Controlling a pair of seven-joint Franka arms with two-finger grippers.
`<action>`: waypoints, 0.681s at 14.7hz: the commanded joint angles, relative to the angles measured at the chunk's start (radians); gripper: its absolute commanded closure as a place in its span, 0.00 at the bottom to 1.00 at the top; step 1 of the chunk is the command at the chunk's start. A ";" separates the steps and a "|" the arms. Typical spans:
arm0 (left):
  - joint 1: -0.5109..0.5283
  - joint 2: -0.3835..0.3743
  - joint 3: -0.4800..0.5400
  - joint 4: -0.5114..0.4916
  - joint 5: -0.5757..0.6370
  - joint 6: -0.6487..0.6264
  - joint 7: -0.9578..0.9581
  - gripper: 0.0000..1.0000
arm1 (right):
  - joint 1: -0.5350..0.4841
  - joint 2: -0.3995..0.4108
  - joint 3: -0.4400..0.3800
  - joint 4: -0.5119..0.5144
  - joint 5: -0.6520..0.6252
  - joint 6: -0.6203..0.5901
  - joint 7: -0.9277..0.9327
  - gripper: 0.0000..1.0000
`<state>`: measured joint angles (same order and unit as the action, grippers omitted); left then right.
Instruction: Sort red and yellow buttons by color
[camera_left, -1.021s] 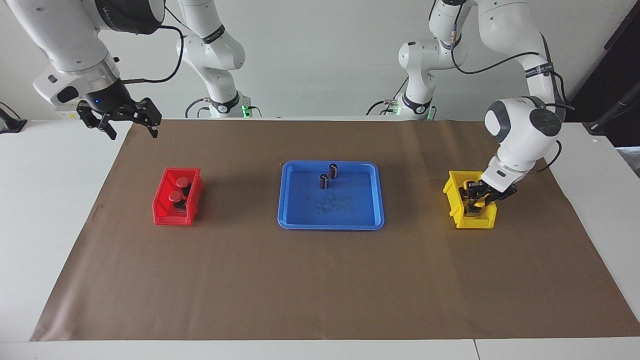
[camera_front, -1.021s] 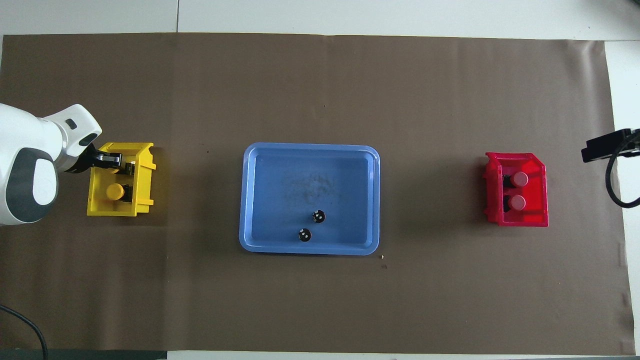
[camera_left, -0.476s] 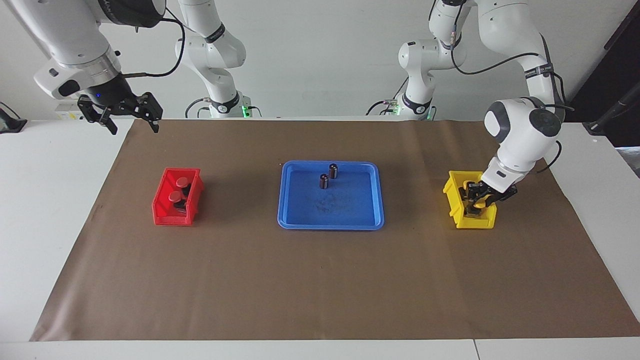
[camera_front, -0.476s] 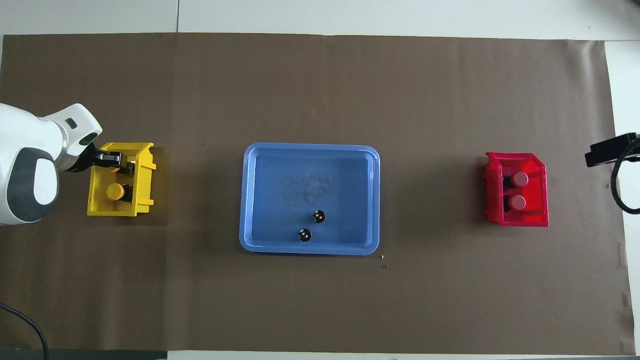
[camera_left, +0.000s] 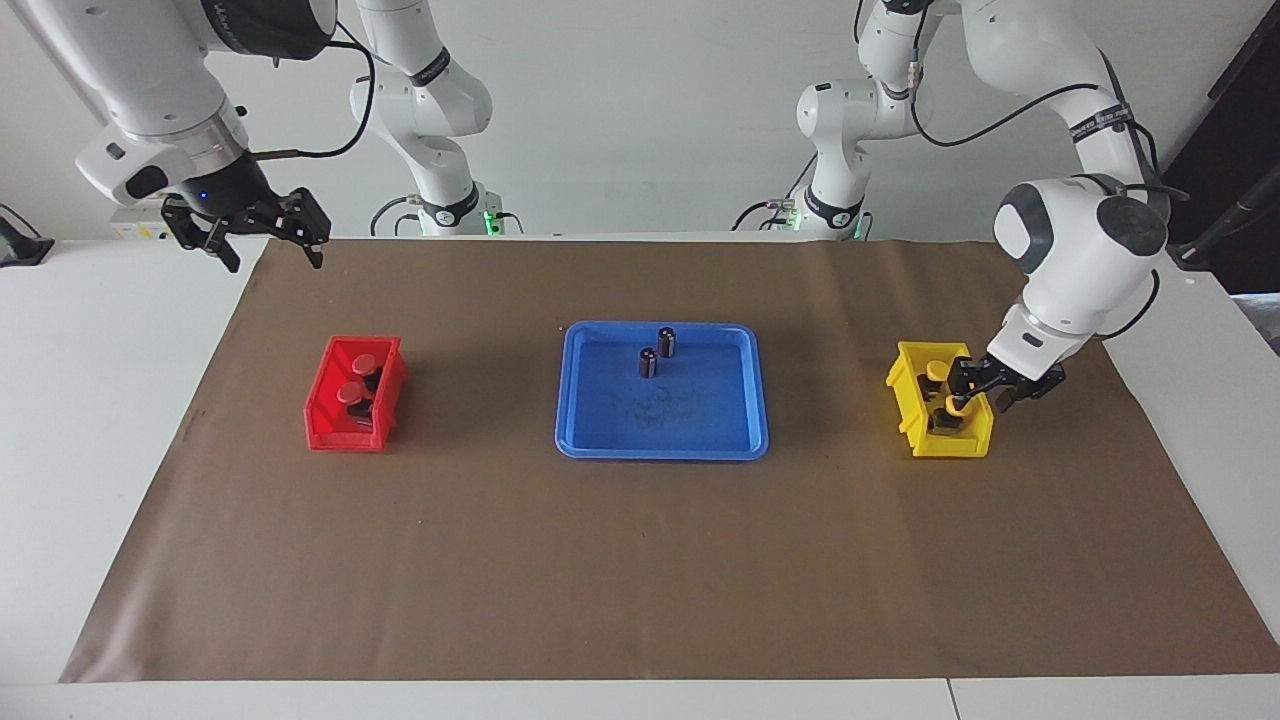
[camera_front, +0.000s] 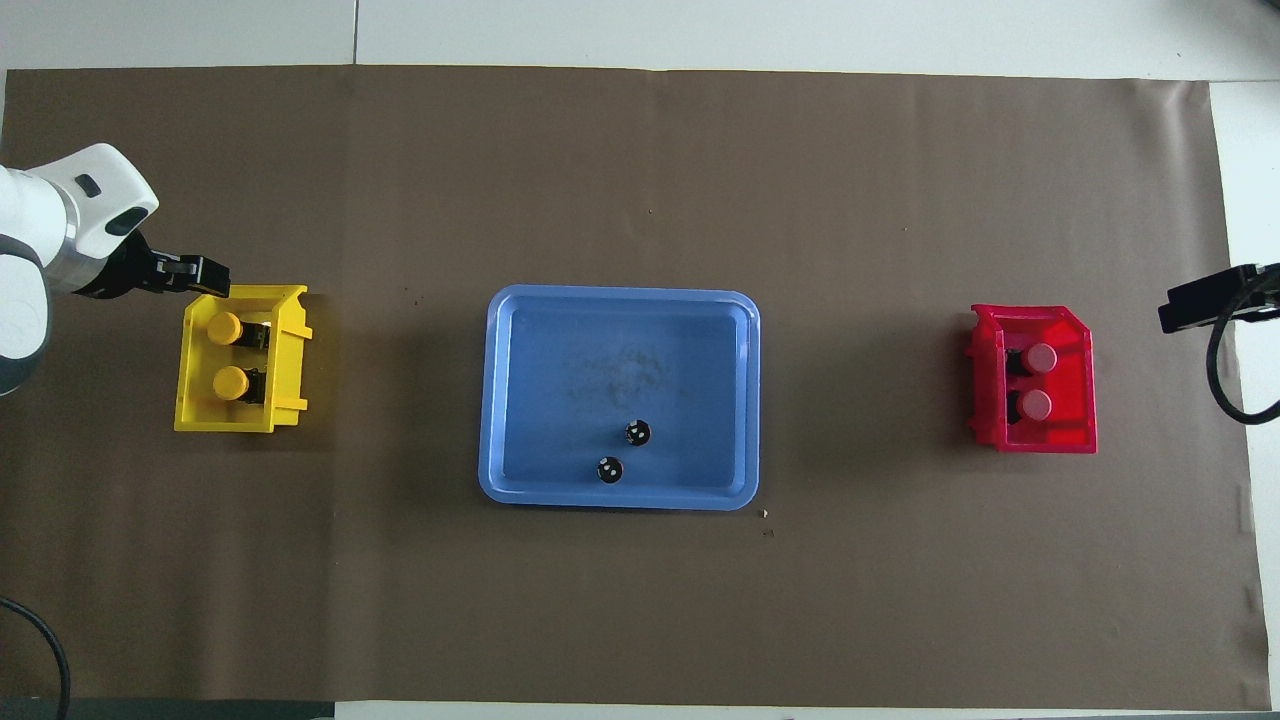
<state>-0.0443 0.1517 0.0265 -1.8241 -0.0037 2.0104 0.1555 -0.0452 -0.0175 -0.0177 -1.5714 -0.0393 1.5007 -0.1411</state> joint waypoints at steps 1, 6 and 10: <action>-0.003 0.035 -0.008 0.182 -0.025 -0.166 0.010 0.00 | 0.014 -0.001 -0.008 0.008 -0.010 -0.010 0.005 0.00; -0.005 0.019 -0.008 0.402 -0.079 -0.486 0.001 0.00 | 0.010 -0.004 -0.010 0.002 -0.002 -0.011 0.006 0.00; -0.008 -0.026 -0.014 0.431 -0.075 -0.550 -0.002 0.00 | 0.010 -0.004 -0.010 0.002 0.004 -0.013 0.005 0.00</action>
<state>-0.0469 0.1384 0.0119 -1.4098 -0.0657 1.5000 0.1553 -0.0434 -0.0176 -0.0200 -1.5713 -0.0392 1.5004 -0.1411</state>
